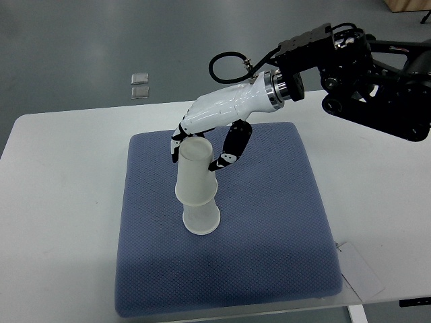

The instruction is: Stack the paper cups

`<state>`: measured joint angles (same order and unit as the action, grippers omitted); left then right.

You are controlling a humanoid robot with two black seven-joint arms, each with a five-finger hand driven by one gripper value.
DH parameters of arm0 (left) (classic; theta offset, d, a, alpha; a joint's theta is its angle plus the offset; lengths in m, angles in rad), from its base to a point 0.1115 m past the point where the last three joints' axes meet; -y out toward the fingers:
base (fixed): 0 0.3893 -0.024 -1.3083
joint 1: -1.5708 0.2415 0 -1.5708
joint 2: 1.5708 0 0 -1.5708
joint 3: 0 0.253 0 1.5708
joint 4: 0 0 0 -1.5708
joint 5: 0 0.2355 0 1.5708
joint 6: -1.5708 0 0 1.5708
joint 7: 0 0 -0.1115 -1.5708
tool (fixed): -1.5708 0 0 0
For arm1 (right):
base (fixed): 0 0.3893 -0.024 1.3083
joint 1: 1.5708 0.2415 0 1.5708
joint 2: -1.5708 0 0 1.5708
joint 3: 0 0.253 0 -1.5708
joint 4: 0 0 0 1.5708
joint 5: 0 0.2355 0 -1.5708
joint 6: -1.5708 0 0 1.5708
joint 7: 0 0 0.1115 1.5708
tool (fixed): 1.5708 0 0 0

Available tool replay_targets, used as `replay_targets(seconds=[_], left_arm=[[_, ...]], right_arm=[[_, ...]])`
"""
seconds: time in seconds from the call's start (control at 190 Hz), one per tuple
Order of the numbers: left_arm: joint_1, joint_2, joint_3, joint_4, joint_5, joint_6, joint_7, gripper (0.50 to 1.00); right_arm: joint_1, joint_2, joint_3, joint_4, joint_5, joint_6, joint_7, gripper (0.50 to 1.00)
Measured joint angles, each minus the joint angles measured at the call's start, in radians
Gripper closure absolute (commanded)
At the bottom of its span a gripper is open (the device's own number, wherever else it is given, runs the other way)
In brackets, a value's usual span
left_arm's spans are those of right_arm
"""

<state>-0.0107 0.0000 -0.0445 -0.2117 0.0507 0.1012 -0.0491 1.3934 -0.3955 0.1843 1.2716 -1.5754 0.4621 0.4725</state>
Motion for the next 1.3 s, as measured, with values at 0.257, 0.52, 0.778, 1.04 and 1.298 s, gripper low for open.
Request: replay_targets(seconds=[0.257, 0.52, 0.778, 1.04, 1.298], left_arm=[[0.000, 0.000, 0.000, 0.000, 0.000, 0.000, 0.000, 0.500], [0.000, 0.000, 0.000, 0.000, 0.000, 0.000, 0.000, 0.500], [0.000, 0.000, 0.000, 0.000, 0.000, 0.000, 0.000, 0.500], [0.000, 0.000, 0.000, 0.000, 0.000, 0.000, 0.000, 0.500], [0.000, 0.000, 0.000, 0.000, 0.000, 0.000, 0.000, 0.500]], right_arm=[[-0.019, 0.020, 0.000, -0.004, 0.000, -0.001, -0.025, 1.000], [-0.040, 0.029, 0.000, -0.012, 0.000, -0.023, -0.049, 0.732], [-0.053, 0.026, 0.004, -0.013, 0.001, -0.024, -0.052, 0.603], [-0.063, 0.004, 0.030, -0.034, 0.026, -0.027, -0.052, 0.603], [-0.128, -0.047, 0.180, -0.190, 0.306, -0.028, -0.110, 0.603]])
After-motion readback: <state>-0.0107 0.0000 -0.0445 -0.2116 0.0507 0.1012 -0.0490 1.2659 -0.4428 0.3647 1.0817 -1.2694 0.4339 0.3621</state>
